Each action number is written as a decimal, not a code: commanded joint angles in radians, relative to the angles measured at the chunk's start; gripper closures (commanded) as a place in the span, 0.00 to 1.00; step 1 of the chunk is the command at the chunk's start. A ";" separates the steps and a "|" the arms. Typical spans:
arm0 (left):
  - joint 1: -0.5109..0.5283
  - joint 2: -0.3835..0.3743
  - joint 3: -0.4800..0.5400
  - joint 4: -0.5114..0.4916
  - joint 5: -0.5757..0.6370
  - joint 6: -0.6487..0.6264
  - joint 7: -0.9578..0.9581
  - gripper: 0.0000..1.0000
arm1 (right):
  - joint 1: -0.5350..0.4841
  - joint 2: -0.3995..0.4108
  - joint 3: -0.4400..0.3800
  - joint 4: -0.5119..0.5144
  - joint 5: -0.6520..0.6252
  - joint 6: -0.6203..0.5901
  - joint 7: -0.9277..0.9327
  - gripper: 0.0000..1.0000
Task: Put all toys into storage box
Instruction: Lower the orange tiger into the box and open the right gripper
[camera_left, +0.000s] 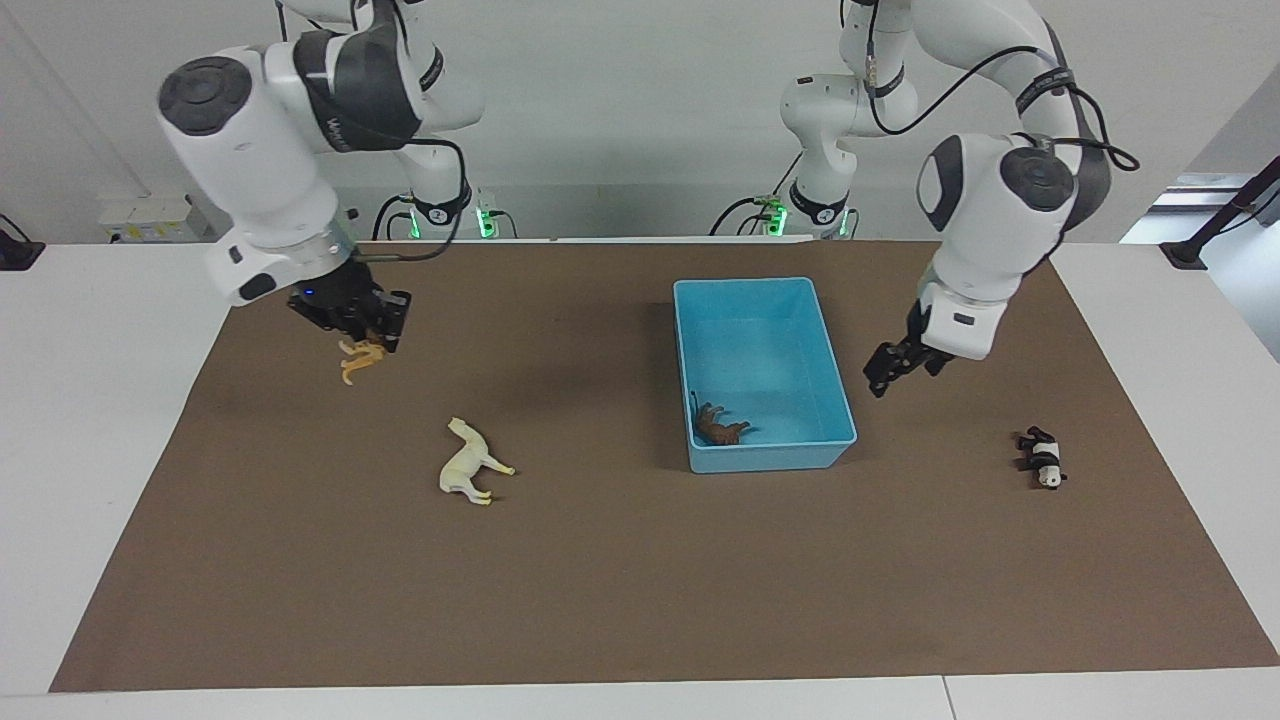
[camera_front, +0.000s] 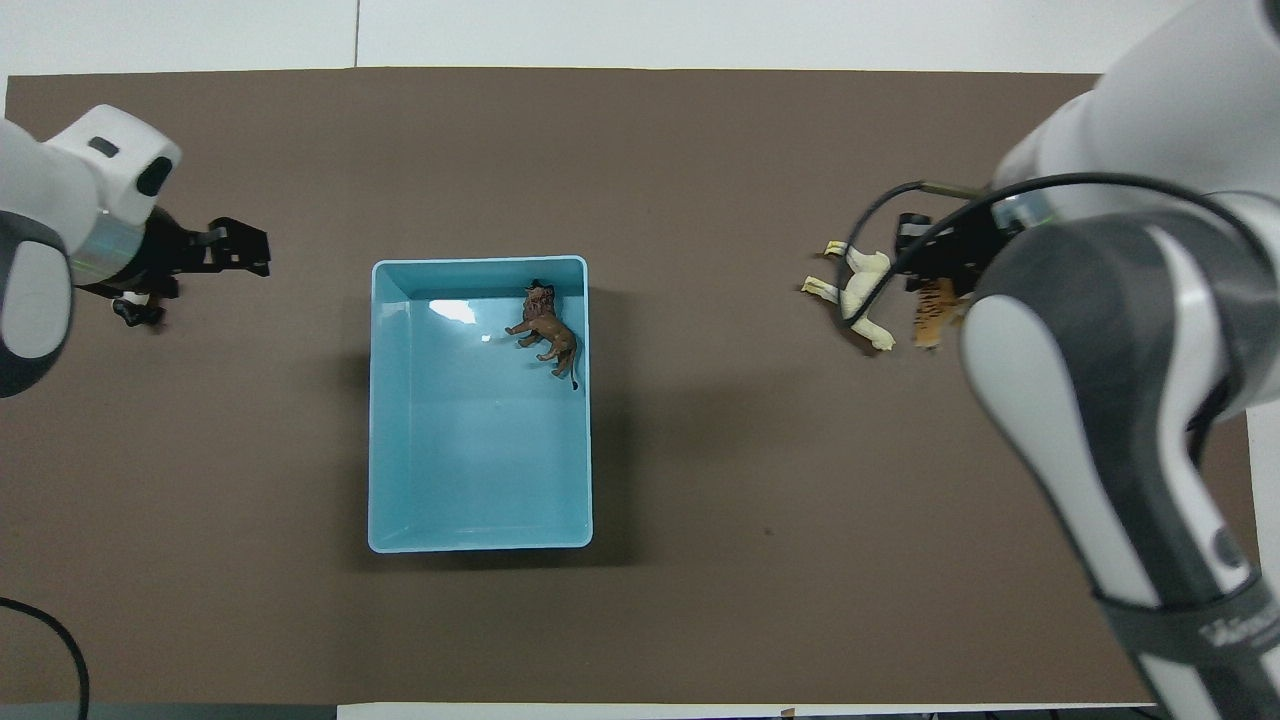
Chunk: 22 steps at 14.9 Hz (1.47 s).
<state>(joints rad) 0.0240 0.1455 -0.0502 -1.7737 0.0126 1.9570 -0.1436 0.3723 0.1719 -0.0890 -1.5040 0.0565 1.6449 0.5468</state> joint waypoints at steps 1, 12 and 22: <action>0.129 -0.003 -0.017 -0.059 0.013 0.100 0.285 0.00 | 0.188 0.032 -0.005 0.078 -0.007 0.018 0.253 1.00; 0.264 0.284 -0.011 0.057 0.024 0.321 0.684 0.00 | 0.583 0.422 -0.011 0.423 -0.098 0.164 0.622 1.00; 0.278 0.321 -0.011 -0.050 0.078 0.411 0.684 0.00 | 0.499 0.373 -0.038 0.419 -0.105 0.018 0.602 0.00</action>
<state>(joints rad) 0.2898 0.4782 -0.0522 -1.7711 0.0722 2.3211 0.5302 0.9323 0.5796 -0.1289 -1.0897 -0.0298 1.7123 1.1638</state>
